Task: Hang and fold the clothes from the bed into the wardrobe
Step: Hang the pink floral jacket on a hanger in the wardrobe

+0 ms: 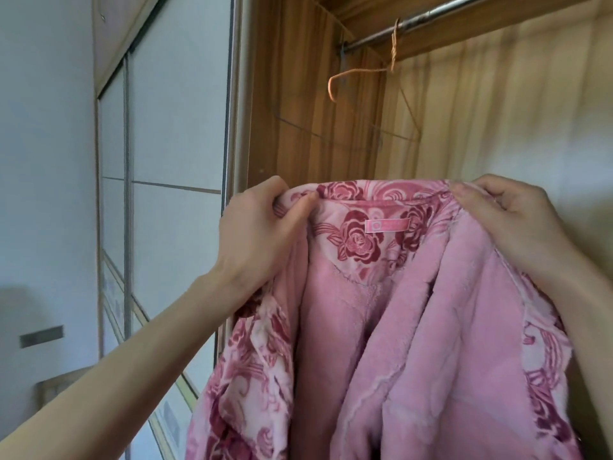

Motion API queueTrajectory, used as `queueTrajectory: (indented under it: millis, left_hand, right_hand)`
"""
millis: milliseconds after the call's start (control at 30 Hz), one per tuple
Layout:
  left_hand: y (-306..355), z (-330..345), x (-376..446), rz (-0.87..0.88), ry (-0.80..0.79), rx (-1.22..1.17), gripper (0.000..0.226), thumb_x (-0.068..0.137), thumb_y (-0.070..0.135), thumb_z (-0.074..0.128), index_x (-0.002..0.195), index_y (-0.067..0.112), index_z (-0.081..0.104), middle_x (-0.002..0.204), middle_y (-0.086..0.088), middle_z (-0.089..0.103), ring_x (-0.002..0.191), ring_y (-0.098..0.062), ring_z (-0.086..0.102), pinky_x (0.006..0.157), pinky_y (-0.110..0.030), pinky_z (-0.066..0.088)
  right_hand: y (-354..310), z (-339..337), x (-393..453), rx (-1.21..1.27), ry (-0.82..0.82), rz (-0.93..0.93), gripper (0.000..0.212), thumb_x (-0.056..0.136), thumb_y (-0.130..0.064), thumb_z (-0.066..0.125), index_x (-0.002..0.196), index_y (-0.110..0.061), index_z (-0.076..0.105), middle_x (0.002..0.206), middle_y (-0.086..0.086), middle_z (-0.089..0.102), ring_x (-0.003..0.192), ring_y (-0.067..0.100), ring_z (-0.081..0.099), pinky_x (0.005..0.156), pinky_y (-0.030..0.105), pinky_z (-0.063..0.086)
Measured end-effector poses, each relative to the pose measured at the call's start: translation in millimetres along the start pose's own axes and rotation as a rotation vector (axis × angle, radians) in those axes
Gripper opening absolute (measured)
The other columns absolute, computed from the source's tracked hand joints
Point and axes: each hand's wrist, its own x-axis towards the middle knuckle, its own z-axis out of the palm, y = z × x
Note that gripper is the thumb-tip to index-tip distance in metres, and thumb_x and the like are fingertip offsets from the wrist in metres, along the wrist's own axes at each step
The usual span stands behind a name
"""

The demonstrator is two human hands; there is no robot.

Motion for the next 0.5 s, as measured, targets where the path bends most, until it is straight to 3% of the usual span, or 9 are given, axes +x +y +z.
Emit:
queueTrajectory:
  millis: [167, 367, 433, 500]
  left_hand:
    - [28, 23, 12, 0.045, -0.008, -0.094, 0.049, 0.094, 0.049, 0.07, 0.066, 0.014, 0.049, 0.057, 0.005, 0.047, 0.057, -0.014, 0.045, 0.056, -0.038, 0.039]
    - [23, 50, 41, 0.05, -0.062, -0.166, 0.046, 0.096, 0.043, 0.071, 0.068, 0.011, 0.054, 0.06, 0.002, 0.054, 0.057, -0.009, 0.045, 0.055, -0.032, 0.037]
    - [11, 59, 51, 0.043, -0.106, -0.194, 0.045, 0.097, 0.044, 0.07, 0.07, 0.01, 0.058, 0.064, -0.002, 0.059, 0.059, -0.01, 0.049, 0.056, -0.035, 0.042]
    - [-5, 68, 60, 0.041, -0.127, -0.226, 0.045, 0.097, 0.045, 0.07, 0.071, 0.01, 0.06, 0.066, -0.007, 0.061, 0.06, -0.014, 0.053, 0.059, -0.044, 0.046]
  right_hand:
    - [14, -36, 5, -0.057, 0.07, 0.014, 0.066, 0.095, -0.054, 0.066, 0.091, 0.011, 0.056, 0.08, 0.008, 0.044, 0.076, 0.016, 0.04, 0.071, 0.033, 0.029]
    - [28, -45, 24, -0.083, 0.093, 0.028, 0.096, 0.075, -0.084, 0.063, 0.092, 0.01, 0.057, 0.08, 0.008, 0.047, 0.077, 0.016, 0.042, 0.073, 0.036, 0.031]
    - [36, -42, 32, -0.124, 0.062, 0.047, 0.086, 0.08, -0.079, 0.066, 0.09, 0.007, 0.06, 0.078, 0.008, 0.049, 0.075, 0.015, 0.044, 0.072, 0.036, 0.032]
    - [43, -38, 37, -0.199, 0.037, 0.057, 0.058, 0.093, -0.058, 0.067, 0.085, -0.001, 0.063, 0.075, 0.008, 0.049, 0.074, 0.016, 0.045, 0.071, 0.035, 0.031]
